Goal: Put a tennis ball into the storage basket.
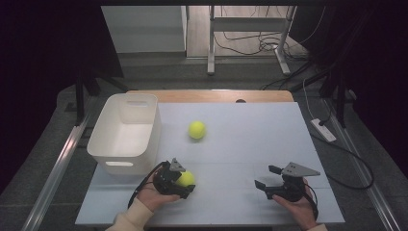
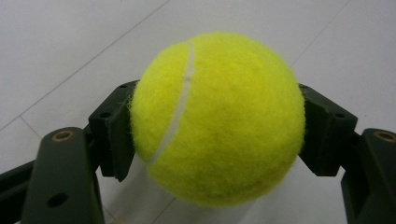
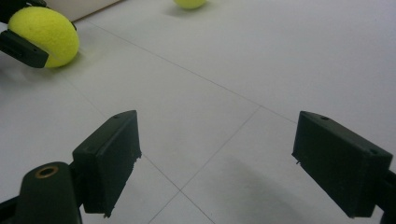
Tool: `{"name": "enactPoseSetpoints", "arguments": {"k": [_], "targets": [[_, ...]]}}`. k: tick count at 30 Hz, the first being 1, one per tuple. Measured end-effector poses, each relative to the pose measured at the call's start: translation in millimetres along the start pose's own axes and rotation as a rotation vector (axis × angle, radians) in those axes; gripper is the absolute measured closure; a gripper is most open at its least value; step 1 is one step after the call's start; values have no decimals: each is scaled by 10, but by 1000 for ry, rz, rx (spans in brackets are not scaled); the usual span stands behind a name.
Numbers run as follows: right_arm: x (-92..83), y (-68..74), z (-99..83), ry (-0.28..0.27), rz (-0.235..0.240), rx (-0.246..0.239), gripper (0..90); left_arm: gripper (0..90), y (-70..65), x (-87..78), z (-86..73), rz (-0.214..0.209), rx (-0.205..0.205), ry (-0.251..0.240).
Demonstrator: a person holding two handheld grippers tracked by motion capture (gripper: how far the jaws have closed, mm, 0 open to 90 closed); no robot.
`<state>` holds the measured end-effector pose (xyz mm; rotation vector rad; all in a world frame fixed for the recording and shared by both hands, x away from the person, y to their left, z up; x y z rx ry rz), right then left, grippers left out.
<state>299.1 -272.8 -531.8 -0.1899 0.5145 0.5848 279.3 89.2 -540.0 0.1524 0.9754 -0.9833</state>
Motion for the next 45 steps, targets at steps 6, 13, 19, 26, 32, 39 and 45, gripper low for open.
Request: {"name": "enactPoseSetpoints", "arguments": {"k": [6,13,19,26,32,39,45], "targets": [[-1,-1,-2,1,-1,0,148,263,0,-59,7,10,9,-25],[-3,1,-3,1,-2,-4,149,263,29,-153,18,16,-2,-99],[-5,0,-2,-1,-3,-4,149,262,43,-231,22,30,-7,-148],[-8,-1,0,-4,-3,-3,149,262,67,-297,21,40,-22,-189],[-12,-5,0,-6,-5,1,149,262,63,-361,32,50,-6,-219],[-22,-13,1,-9,-11,4,149,262,51,-440,45,64,18,-266],[-25,-17,2,-10,-15,3,149,263,41,-508,63,70,22,-306]]}}
Point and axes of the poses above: each handheld gripper's, and its own axes: x roughly forward along the jaws, z roughly out of its top, y roughly to its left, the point moved 3 cm from there along x, roughly forward along the jaws, and after that the axes turned 14 degrees about -z, right-handed, at the moved point
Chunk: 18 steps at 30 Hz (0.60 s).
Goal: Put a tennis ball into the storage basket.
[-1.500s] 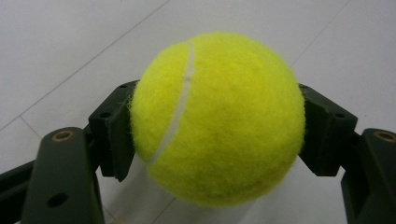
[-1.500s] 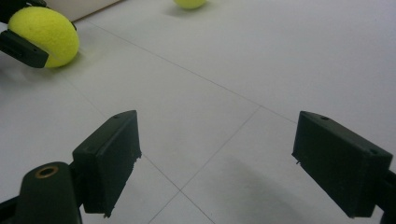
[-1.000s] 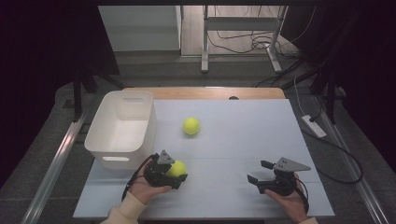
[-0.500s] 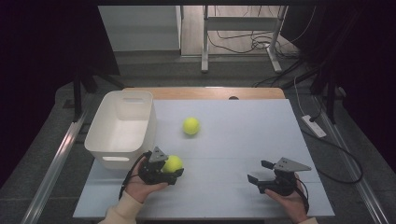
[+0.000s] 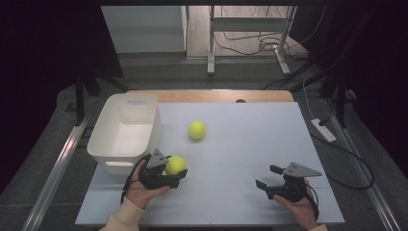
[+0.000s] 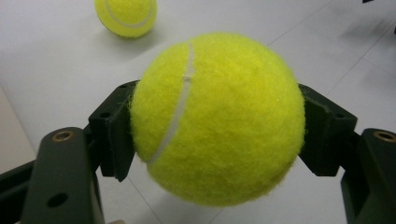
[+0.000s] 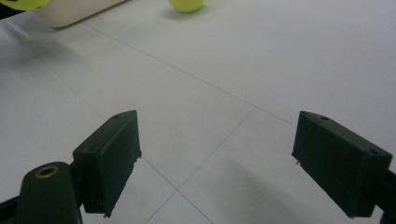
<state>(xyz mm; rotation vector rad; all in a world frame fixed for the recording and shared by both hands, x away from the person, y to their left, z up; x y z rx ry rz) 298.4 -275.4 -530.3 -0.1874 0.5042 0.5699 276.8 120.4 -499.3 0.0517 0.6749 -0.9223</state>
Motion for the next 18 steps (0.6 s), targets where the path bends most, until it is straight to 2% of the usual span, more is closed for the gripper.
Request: {"name": "enactPoseSetpoints", "arguments": {"k": [18], "targets": [[-5,-12,4,-7,-6,2,150,262,-27,-108,64,18,22,-56]]}}
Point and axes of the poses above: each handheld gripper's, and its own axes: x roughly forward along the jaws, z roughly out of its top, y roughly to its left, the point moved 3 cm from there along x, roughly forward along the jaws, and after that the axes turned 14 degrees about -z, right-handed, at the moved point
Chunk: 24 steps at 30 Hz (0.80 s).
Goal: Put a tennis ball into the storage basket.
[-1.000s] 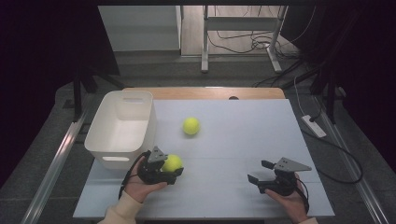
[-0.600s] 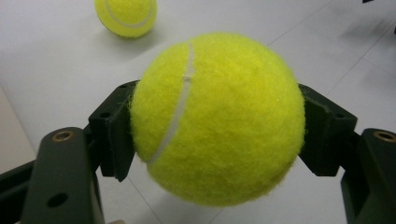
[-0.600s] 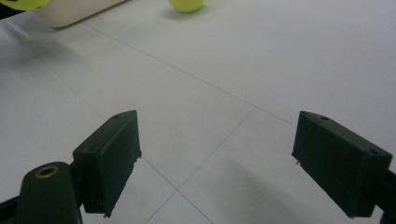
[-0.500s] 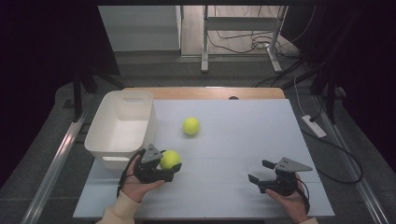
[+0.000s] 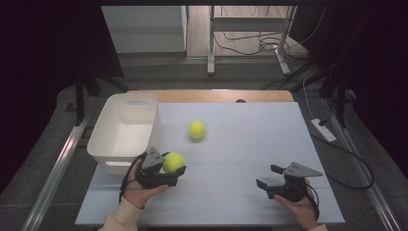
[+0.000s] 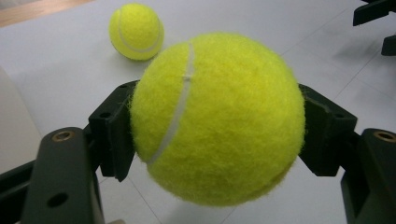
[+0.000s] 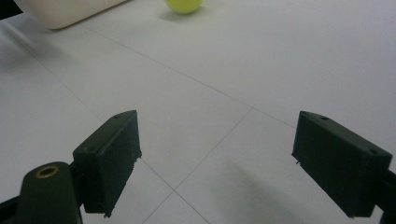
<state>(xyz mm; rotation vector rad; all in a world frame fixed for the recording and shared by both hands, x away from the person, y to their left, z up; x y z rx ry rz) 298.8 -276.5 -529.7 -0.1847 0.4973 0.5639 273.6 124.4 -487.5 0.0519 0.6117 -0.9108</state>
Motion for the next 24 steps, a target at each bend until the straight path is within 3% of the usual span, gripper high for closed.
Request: {"name": "enactPoseSetpoints", "arguments": {"k": [24], "targets": [[-14,4,19,-13,-1,6,154,262,-57,-202,221,28,16,-100]]}}
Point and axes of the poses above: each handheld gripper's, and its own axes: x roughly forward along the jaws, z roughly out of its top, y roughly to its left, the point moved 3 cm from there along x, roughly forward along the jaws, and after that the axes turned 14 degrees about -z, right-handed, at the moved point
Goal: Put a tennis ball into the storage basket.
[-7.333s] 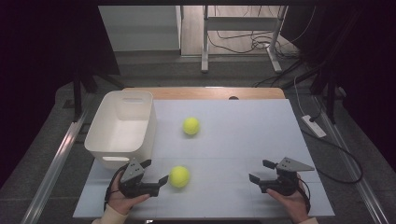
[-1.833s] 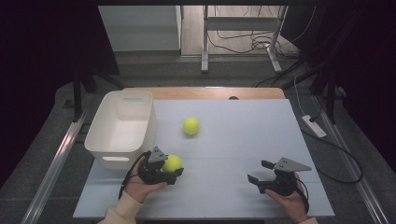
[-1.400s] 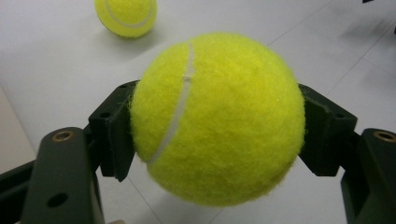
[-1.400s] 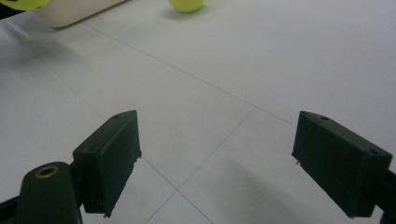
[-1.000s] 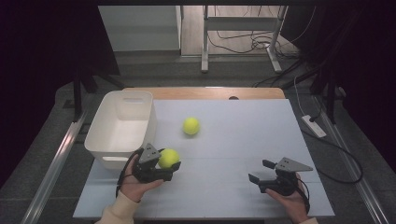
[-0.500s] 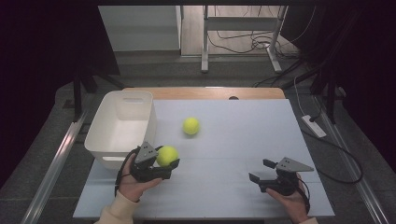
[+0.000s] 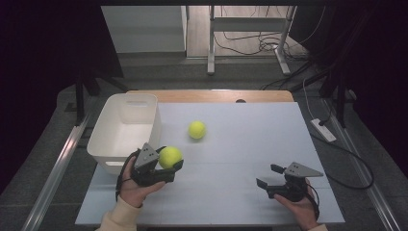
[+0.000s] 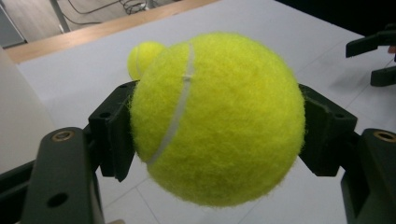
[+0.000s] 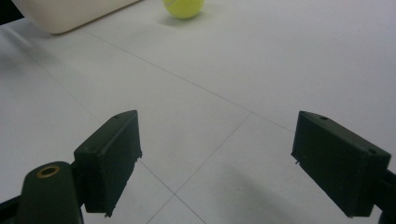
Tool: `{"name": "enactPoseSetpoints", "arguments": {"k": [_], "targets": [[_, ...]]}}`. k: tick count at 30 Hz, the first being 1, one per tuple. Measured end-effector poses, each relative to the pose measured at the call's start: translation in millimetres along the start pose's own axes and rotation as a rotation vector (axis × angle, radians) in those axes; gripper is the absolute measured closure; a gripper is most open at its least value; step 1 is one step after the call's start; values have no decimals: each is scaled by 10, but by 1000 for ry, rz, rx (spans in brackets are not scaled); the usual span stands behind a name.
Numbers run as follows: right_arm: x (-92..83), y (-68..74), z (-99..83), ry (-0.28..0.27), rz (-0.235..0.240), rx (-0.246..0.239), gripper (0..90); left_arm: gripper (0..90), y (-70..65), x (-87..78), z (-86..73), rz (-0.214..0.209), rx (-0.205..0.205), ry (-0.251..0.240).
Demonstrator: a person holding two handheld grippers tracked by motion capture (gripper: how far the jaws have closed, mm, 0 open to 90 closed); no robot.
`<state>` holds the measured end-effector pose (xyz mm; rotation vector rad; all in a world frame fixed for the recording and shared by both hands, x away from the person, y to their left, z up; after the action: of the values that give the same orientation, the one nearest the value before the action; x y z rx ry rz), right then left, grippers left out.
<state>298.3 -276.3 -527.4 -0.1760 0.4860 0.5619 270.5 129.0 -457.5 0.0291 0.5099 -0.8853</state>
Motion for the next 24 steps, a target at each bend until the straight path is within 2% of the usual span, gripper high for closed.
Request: {"name": "enactPoseSetpoints", "arguments": {"k": [7,24], "targets": [[3,-11,-1,0,3,2,154,262,32,-64,125,5,6,-44],[-6,-25,-15,3,-7,24,154,262,67,-187,310,4,13,-96]]}}
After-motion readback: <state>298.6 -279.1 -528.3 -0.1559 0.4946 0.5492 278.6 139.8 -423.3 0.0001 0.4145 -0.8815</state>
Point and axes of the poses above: each handheld gripper's, and its own axes: x roughly forward along the jaws, z roughly out of its top, y roughly to its left, the point moved 3 cm from there along x, roughly forward along the jaws, and after that the axes turned 14 degrees about -z, right-handed, at the moved point
